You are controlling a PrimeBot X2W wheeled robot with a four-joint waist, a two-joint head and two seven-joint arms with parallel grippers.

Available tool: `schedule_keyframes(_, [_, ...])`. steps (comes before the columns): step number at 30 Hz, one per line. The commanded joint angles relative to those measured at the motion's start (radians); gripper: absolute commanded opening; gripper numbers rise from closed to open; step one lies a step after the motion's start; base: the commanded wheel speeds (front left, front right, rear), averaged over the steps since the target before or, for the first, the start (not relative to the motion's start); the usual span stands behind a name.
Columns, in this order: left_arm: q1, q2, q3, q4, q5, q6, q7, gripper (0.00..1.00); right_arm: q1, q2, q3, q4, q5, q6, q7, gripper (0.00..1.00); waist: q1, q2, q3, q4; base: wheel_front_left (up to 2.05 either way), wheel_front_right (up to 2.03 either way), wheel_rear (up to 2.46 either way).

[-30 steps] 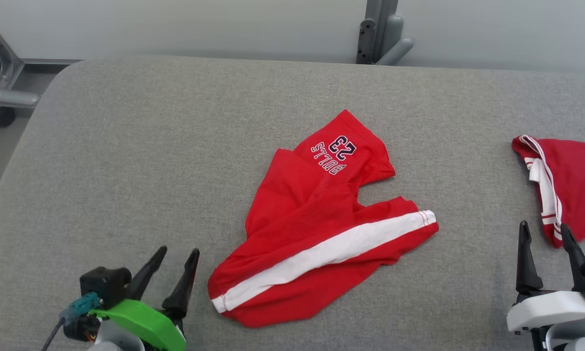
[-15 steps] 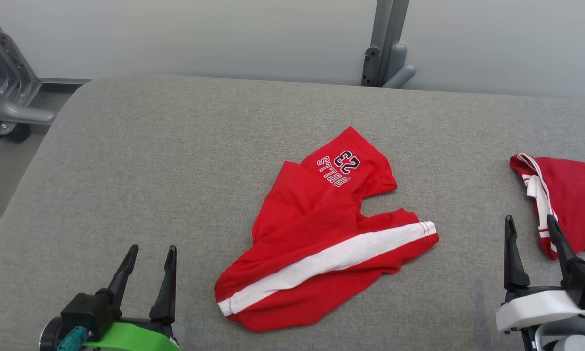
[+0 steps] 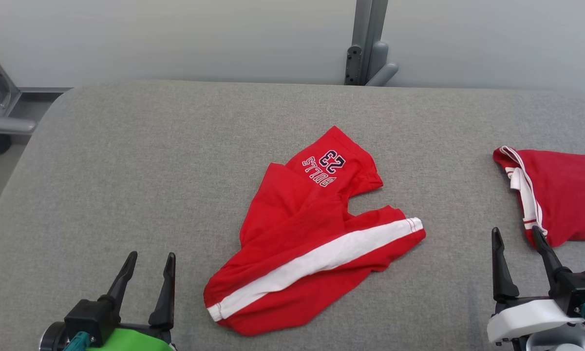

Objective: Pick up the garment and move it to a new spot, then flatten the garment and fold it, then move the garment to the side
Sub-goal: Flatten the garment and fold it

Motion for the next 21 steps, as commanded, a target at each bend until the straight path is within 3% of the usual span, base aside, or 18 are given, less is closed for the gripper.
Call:
schedule_keyframes(1, [0.011,-0.005,0.009,0.003,0.011,-0.007,-0.003,1.00,-0.004,-0.003,-0.002,0.001,0.001,-0.002,-0.003,1.00,0.0000,0.0000,0.001,-0.002,0.00,0.00,0.00])
schedule_keyframes(10, [0.003,-0.017,0.020,0.014,0.032,-0.018,-0.003,1.00,-0.015,-0.003,-0.006,0.009,0.016,-0.002,-0.003,1.00,0.0000,0.0000,0.007,0.002,0.00,0.00,0.00])
schedule_keyframes(14, [0.021,-0.009,0.001,0.047,-0.001,-0.019,0.007,1.00,-0.037,-0.002,0.040,0.046,0.028,-0.002,-0.003,1.00,0.0000,0.0000,0.011,0.006,0.00,0.00,0.00])
schedule_keyframes(17, [0.028,-0.003,-0.029,0.039,-0.050,-0.018,0.100,1.00,-0.087,-0.003,0.100,0.094,0.044,-0.002,0.062,1.00,0.0000,0.0000,0.016,0.014,0.00,0.00,0.00])
schedule_keyframes(21, [0.055,-0.010,-0.059,-0.039,-0.187,-0.019,0.303,1.00,-0.142,-0.003,0.156,0.084,0.029,-0.002,0.263,1.00,0.0000,0.0000,0.041,0.028,0.00,0.00,0.00])
